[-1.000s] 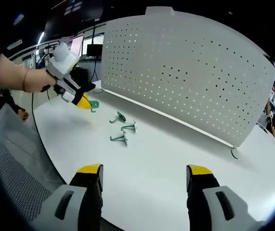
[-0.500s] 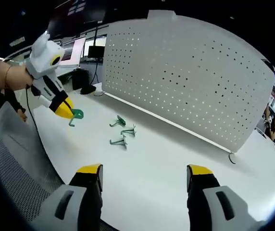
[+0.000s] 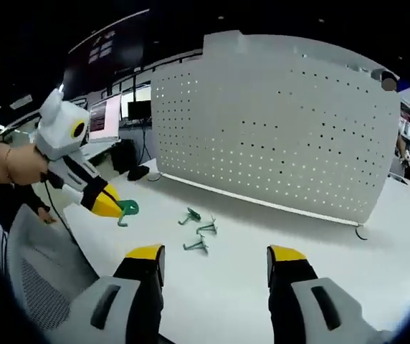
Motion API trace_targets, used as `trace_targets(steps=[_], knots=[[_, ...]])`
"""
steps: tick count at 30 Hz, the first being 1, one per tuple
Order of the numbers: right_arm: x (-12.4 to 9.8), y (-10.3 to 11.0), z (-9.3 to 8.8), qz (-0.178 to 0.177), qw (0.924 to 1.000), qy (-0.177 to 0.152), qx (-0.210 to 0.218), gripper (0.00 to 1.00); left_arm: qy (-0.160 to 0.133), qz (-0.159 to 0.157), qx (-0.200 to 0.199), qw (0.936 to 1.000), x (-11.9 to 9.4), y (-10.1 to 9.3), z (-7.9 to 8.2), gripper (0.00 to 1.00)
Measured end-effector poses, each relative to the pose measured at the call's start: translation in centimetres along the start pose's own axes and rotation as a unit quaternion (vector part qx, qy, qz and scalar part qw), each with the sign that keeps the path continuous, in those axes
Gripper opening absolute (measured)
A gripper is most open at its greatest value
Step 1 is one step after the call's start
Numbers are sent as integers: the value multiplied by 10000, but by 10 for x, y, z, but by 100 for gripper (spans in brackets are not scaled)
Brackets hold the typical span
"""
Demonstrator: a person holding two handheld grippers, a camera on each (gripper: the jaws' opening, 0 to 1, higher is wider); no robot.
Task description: Insert the hook assembly into the mounting plate slot until the hook locks in place.
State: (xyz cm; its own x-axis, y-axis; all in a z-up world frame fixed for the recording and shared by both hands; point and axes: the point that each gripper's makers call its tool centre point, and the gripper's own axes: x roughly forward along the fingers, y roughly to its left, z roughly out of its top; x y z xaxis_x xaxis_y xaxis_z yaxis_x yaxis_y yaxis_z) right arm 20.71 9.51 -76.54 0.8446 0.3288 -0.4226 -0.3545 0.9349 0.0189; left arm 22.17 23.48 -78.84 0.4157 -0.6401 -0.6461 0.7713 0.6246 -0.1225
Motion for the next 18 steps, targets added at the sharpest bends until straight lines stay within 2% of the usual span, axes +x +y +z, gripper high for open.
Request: trace_targets(steps=[1,3,5,8,10,12,14,18], knots=[[1,4,3,16,10000,-6,-71,52,-113,24,-186,9998,-1,0,5,1],[4,18,12,246,9996,-102,19,51,-240,18,-292,9993,-3,1,10,1],[4,29,20,400,9987,-170,283,48,-306,24,-362,9989,-5,1,13,1],[7,49,30,770,9932,-205,849,42,-456,42,-481,9978,-8,2,19,1],[10,51,32,730,9923,-198,979,38,-596,36,-591,9965,-10,1,24,1],[13,61,31,848,9876,-86,1317,37,-677,54,-657,9955,-12,1,27,1],[15,69,38,994,9799,-182,1720,37,-784,131,-706,9943,-14,1,31,1],[17,81,52,1283,9664,-270,2212,33,-987,151,-776,9920,-19,-2,39,1]])
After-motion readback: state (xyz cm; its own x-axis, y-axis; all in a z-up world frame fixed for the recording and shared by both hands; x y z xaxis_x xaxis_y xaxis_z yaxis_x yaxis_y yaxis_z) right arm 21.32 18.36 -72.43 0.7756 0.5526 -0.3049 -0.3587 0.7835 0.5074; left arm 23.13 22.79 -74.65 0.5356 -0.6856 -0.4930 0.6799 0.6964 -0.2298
